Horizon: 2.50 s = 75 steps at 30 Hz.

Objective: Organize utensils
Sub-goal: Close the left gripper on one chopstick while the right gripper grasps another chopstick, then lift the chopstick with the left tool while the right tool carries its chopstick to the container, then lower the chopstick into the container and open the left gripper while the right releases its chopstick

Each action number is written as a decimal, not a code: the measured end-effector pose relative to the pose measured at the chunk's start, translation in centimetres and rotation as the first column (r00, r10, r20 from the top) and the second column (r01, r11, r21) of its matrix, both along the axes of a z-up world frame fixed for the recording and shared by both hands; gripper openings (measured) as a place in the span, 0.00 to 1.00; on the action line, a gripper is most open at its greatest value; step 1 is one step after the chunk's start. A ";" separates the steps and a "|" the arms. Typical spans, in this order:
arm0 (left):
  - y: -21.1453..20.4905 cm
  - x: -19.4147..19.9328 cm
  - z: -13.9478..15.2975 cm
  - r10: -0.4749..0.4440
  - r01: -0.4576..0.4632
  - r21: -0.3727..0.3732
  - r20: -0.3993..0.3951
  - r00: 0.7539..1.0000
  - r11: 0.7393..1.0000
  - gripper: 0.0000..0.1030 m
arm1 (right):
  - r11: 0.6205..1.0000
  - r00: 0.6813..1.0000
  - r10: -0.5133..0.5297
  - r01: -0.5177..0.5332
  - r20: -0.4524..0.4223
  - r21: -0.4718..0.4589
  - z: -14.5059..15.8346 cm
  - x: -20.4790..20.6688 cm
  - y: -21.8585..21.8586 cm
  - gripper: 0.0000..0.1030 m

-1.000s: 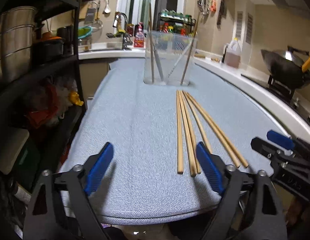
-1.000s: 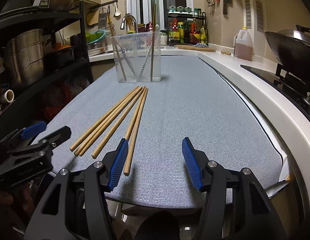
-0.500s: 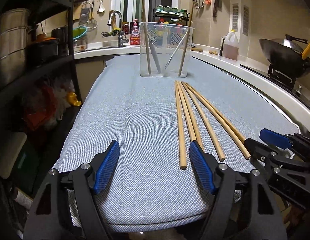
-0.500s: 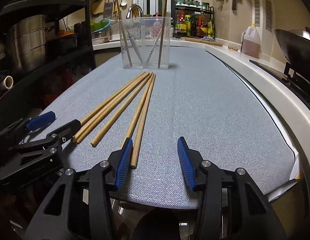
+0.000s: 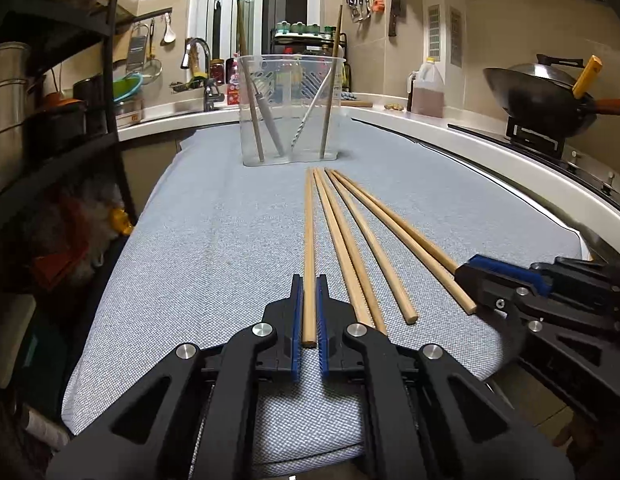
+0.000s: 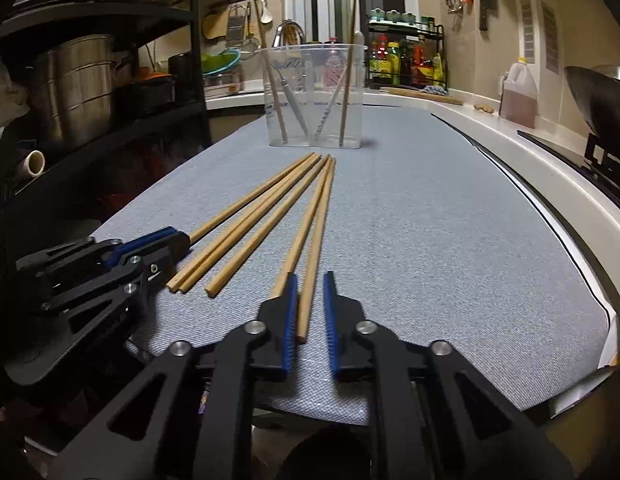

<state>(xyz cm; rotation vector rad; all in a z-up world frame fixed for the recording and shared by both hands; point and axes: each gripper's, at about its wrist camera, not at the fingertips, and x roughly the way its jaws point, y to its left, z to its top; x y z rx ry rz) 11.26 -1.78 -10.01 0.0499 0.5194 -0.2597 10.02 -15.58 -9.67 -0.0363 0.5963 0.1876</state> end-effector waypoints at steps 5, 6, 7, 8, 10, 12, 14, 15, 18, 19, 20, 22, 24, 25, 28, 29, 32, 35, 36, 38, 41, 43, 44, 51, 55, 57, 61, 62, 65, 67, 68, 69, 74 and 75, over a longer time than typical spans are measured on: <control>0.3 -0.5 0.6 0.000 0.000 -0.021 -0.002 1.000 1.000 0.06 | 1.000 1.000 -0.017 0.018 -0.024 0.014 0.6 0.4 -0.6 0.06; 0.4 -0.7 1.0 -0.003 0.003 -0.025 0.005 1.000 1.000 0.06 | 1.000 1.000 -0.020 0.020 -0.021 0.014 0.7 0.3 -0.7 0.06; 0.5 -0.9 1.2 -0.005 0.005 -0.028 0.010 1.000 1.000 0.06 | 1.000 1.000 -0.024 0.024 -0.017 0.013 1.0 0.2 -0.8 0.06; 0.6 -1.2 1.5 -0.008 0.008 -0.028 0.021 1.000 1.000 0.06 | 1.000 1.000 -0.025 0.025 -0.012 0.013 1.2 0.1 -0.9 0.06; 0.6 -1.5 2.1 -0.012 0.012 -0.026 0.035 0.999 1.000 0.06 | 1.000 1.000 -0.025 0.025 0.005 0.010 1.8 -0.2 -1.0 0.06; 0.7 -1.8 2.8 -0.015 0.017 -0.026 0.055 0.998 1.000 0.06 | 1.000 0.999 -0.024 0.024 0.034 0.007 2.6 -0.7 -1.1 0.06; 0.9 -2.0 3.4 -0.018 0.020 -0.030 0.068 0.998 0.999 0.06 | 1.000 0.998 -0.022 0.022 0.061 0.006 3.4 -1.0 -1.2 0.06; 1.0 -2.1 4.0 -0.019 0.022 -0.033 0.079 0.997 0.999 0.06 | 1.000 0.997 -0.021 0.020 0.072 0.006 3.8 -1.2 -1.2 0.06; 1.2 -2.5 5.3 -0.023 0.027 -0.037 0.100 0.995 0.999 0.06 | 1.000 0.994 -0.019 0.018 0.104 0.009 5.1 -1.6 -1.3 0.06; 1.2 -2.5 5.8 -0.024 0.028 -0.037 0.107 0.994 0.999 0.06 | 1.000 0.994 -0.018 0.017 0.112 0.011 5.5 -1.6 -1.3 0.06; 1.2 -2.5 6.5 -0.025 0.029 -0.036 0.116 0.993 0.999 0.06 | 1.000 0.993 -0.019 0.018 0.118 0.013 5.8 -1.6 -1.4 0.06; 1.3 -2.5 7.5 -0.028 0.033 -0.035 0.127 0.991 0.999 0.06 | 1.000 0.991 -0.018 0.016 0.129 0.015 6.7 -1.4 -1.4 0.06; 1.2 -2.4 8.8 -0.033 0.037 -0.025 0.145 0.989 0.999 0.06 | 1.000 0.990 -0.022 0.021 0.137 0.006 7.4 -1.3 -1.3 0.06; 1.1 -2.3 9.5 -0.037 0.040 -0.016 0.154 0.987 0.999 0.06 | 1.000 0.990 -0.026 0.026 0.141 0.003 7.9 -1.1 -1.3 0.06; 0.7 -2.0 11.3 -0.053 0.052 0.014 0.175 0.983 0.999 0.06 | 0.999 0.986 -0.033 0.033 0.163 0.006 9.4 -0.8 -1.3 0.06; 0.6 -1.7 11.9 -0.058 0.056 0.015 0.175 0.983 0.998 0.06 | 0.999 0.985 -0.035 0.034 0.168 0.005 9.7 -0.7 -1.3 0.06; 0.7 -0.9 13.0 -0.059 0.060 0.004 0.160 0.985 0.998 0.06 | 0.999 0.983 -0.039 0.039 0.180 0.007 11.0 0.0 -1.3 0.06; 1.0 0.4 13.8 -0.052 0.053 -0.005 0.135 0.990 0.999 0.06 | 0.999 0.982 -0.042 0.040 0.182 0.013 12.2 0.9 -1.4 0.06; 1.1 1.0 14.1 -0.045 0.045 -0.001 0.121 0.992 0.999 0.06 | 0.999 0.983 -0.043 0.041 0.179 0.015 12.5 1.2 -1.4 0.06; 1.4 1.9 14.5 -0.040 0.041 -0.004 0.100 0.994 0.999 0.06 | 0.999 0.983 -0.045 0.042 0.179 0.021 13.2 1.8 -1.5 0.06; 1.7 3.1 15.2 -0.037 0.038 -0.017 0.069 0.997 0.999 0.06 | 0.999 0.981 -0.042 0.040 0.190 0.016 14.3 2.8 -1.5 0.06; 1.8 3.5 15.5 -0.037 0.038 -0.018 0.059 0.998 0.999 0.06 | 0.999 0.980 -0.036 0.033 0.193 0.022 14.9 3.4 -1.4 0.06; 1.8 3.9 15.8 -0.037 0.038 -0.019 0.052 0.998 0.999 0.06 | 0.999 0.980 -0.034 0.030 0.194 0.023 15.2 3.7 -1.5 0.06; 1.6 4.6 17.2 -0.045 0.046 -0.017 0.062 0.997 0.999 0.06 | 0.998 0.982 -0.032 0.022 0.186 0.058 16.8 5.9 -2.0 0.06; 1.8 5.4 18.4 -0.054 0.055 -0.018 0.068 0.996 0.998 0.06 | 0.997 0.981 -0.025 0.012 0.190 0.071 18.0 7.0 -2.3 0.06; 1.9 5.9 18.9 -0.057 0.058 -0.017 0.068 0.996 0.998 0.06 | 0.997 0.981 -0.017 0.003 0.192 0.074 18.6 7.5 -2.4 0.06; 2.0 6.9 20.0 -0.066 0.068 -0.025 0.059 0.996 0.997 0.06 | 0.997 0.981 -0.003 -0.012 0.193 0.078 19.6 8.3 -2.6 0.06; 2.1 7.2 20.3 -0.069 0.070 -0.027 0.056 0.996 0.997 0.06 | 0.997 0.982 -0.001 -0.015 0.191 0.080 19.9 8.5 -2.6 0.06; 2.0 7.8 21.2 -0.083 0.084 -0.019 0.052 0.995 0.996 0.06 | 0.996 0.982 0.008 -0.025 0.191 0.088 20.8 9.1 -2.5 0.06; 1.8 8.0 21.8 -0.091 0.092 -0.002 0.052 0.994 0.996 0.06 | 0.996 0.981 0.014 -0.031 0.191 0.087 21.7 9.6 -2.4 0.06; 1.8 8.1 22.2 -0.098 0.098 0.006 0.054 0.994 0.995 0.06 | 0.996 0.981 0.017 -0.034 0.193 0.085 22.1 9.8 -2.3 0.06; 1.7 8.3 22.6 -0.102 0.102 0.014 0.056 0.993 0.995 0.06 | 0.996 0.980 0.021 -0.038 0.197 0.082 22.5 10.0 -2.2 0.06; 1.5 9.3 25.6 -0.118 0.116 0.032 0.080 0.990 0.993 0.06 | 0.996 0.975 0.041 -0.056 0.218 0.062 25.0 11.4 -1.5 0.06; 1.6 9.6 26.3 -0.119 0.116 0.033 0.090 0.989 0.993 0.06 | 0.996 0.974 0.044 -0.059 0.222 0.061 25.5 11.7 -1.4 0.06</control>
